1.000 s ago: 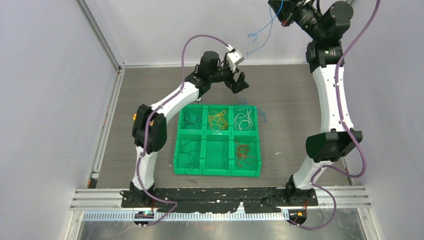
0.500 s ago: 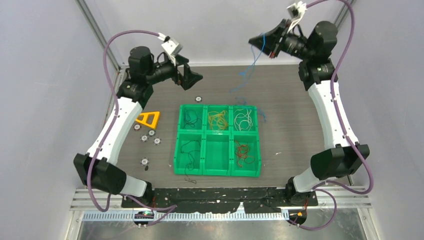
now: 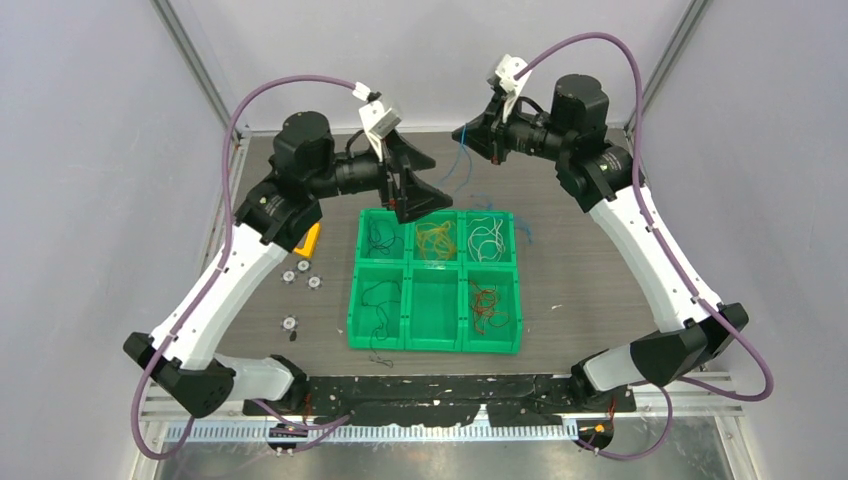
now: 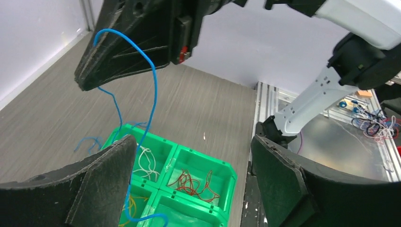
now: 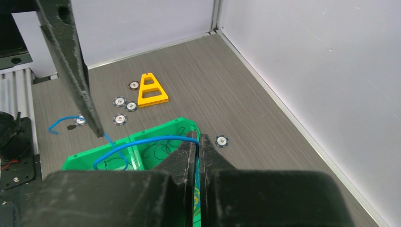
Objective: Untangle the cables
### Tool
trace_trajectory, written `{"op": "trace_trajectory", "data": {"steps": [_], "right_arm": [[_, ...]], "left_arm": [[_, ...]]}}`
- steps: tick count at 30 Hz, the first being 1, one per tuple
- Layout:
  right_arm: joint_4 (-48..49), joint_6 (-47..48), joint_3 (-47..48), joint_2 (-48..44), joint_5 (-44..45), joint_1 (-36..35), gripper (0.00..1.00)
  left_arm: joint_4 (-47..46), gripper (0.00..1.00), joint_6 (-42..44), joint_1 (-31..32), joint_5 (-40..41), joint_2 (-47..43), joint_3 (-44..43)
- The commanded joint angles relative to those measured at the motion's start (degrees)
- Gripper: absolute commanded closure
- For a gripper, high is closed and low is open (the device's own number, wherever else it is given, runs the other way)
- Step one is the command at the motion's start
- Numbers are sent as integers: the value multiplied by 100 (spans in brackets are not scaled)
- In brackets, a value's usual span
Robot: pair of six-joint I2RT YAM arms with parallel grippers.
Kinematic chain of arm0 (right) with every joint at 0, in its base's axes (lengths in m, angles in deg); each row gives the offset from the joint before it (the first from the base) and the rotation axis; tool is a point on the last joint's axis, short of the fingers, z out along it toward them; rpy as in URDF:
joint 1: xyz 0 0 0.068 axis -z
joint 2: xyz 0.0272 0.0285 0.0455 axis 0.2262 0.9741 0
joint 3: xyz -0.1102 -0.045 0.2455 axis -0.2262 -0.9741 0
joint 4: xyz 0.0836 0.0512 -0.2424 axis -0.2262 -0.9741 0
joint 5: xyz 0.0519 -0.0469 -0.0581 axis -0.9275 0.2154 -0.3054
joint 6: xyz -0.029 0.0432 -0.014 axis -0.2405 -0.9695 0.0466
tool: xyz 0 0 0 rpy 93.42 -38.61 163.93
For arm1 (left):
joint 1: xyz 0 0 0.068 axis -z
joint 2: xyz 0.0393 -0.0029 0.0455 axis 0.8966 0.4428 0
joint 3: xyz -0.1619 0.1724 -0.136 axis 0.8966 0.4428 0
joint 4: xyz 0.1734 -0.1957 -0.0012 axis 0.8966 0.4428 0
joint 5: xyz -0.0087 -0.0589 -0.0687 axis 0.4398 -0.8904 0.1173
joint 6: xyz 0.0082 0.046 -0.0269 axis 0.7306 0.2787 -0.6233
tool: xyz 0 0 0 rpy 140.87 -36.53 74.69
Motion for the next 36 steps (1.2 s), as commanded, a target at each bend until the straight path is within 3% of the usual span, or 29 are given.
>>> {"op": "trace_trajectory", "data": {"steps": [1, 9, 12, 16, 17, 21, 26, 29, 32, 33, 36], "right_arm": [[-82, 305, -14, -149, 471, -176, 95], [23, -146, -82, -326, -15, -293, 95], [159, -409, -78, -414, -292, -285, 95], [529, -955, -125, -559, -703, -231, 95], [726, -1288, -145, -602, -873, -197, 95], [1530, -2615, -320, -590, -1448, 133, 95], [3314, -4499, -1020, -447, -2087, 443, 95], [3836, -4910, -1392, -417, -2148, 468, 94], [3480, -4362, -1687, -483, -2057, 471, 95], [3336, -4195, -1752, -515, -2041, 459, 95], [3095, -3740, -2276, -728, -2038, 454, 95]], "left_arm": [[-308, 12, -171, 27, 666, 181, -8], [-209, 18, 320, 156, 1173, 550, 271], [113, 42, 706, 152, 1012, 651, 426], [300, 94, 938, 123, 756, 536, 1154], [172, 100, 914, 87, 727, 423, 1458], [-704, 100, 656, -110, 1111, -62, 2621], [-786, 100, 611, -80, 999, -212, 2870], [-620, 97, 752, -59, 643, -289, 2868], [20, 47, 999, -74, 420, -515, 2843], [301, 38, 1087, -109, 393, -609, 2830], [789, 24, 1155, -418, 128, -931, 2992]]}}
